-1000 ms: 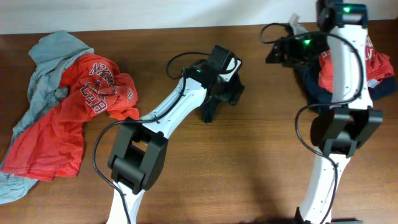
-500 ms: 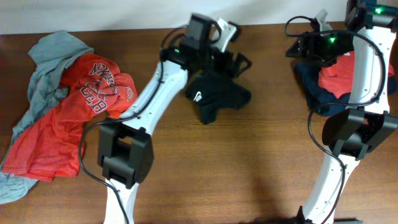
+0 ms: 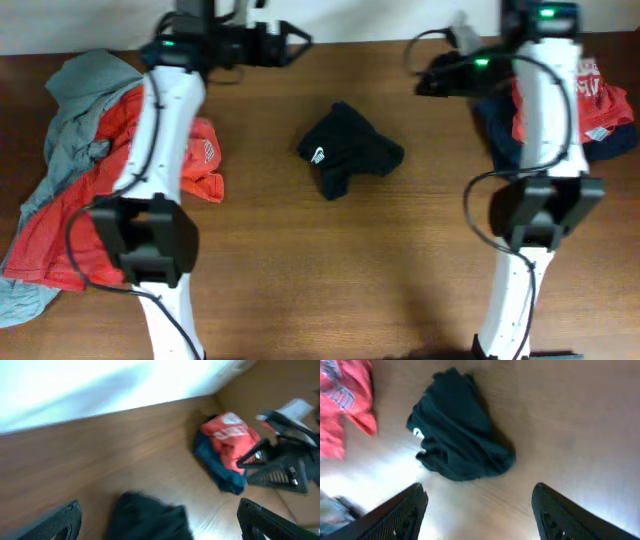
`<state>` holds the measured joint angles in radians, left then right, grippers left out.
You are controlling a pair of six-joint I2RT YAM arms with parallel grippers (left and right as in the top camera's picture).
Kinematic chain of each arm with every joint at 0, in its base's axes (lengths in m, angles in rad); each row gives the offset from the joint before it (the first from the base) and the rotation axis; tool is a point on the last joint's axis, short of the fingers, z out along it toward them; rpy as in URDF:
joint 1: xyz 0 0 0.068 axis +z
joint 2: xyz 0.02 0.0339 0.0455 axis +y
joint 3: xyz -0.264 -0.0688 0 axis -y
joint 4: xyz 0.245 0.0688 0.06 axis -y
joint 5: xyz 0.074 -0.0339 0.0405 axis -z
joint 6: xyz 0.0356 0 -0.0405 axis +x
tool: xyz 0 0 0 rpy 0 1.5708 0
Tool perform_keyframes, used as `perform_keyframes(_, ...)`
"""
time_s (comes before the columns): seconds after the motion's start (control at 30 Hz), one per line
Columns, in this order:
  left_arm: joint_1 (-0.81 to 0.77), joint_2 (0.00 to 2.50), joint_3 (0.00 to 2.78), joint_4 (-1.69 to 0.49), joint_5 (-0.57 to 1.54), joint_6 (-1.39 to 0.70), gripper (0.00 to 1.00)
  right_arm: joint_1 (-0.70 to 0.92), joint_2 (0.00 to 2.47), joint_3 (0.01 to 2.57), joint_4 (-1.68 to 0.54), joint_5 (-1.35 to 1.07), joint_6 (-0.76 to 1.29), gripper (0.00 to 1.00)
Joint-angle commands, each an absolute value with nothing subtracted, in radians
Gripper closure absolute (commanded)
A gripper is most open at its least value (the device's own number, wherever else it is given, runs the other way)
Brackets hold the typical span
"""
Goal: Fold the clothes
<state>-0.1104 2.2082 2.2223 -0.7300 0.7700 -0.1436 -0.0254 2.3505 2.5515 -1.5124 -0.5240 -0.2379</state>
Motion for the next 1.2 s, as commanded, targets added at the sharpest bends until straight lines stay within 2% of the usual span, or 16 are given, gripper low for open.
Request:
perform_keyframes(0.0,-0.085,2.208,2.238,-0.775,0.784,-0.095,0.01,0.093,2.373,2.545,-1.455,-0.337,-0.277,0.28)
perform_keyframes(0.17,-0.063,2.208,2.238,-0.872,0.678,-0.015,0.01,0.192,2.414,2.510,-1.371,-0.225,-0.278,0.28)
perform_keyframes(0.37,-0.065,2.208,2.238,-0.945,0.558,0.055,0.01,0.237,2.495,2.509,-1.364,-0.228,-0.311,0.28)
perform_keyframes(0.67,-0.065,2.208,2.238,-0.979,0.466,0.076,0.01,0.244,2.544,2.508,-1.345,-0.255,-0.345,0.36)
perform_keyframes(0.93,-0.065,2.208,2.238,-0.993,0.436,0.085,0.01,0.244,2.544,2.428,-1.266,-0.306,-0.359,0.37)
perform_keyframes(1.1,-0.065,2.208,2.238,-0.993,0.436,0.108,0.01,0.244,2.544,2.367,-1.181,-0.307,-0.331,0.53)
perform_keyframes(1.17,-0.065,2.208,2.238,-0.993,0.436,0.111,0.01,0.244,2.544,2.365,-1.161,-0.306,-0.331,0.63)
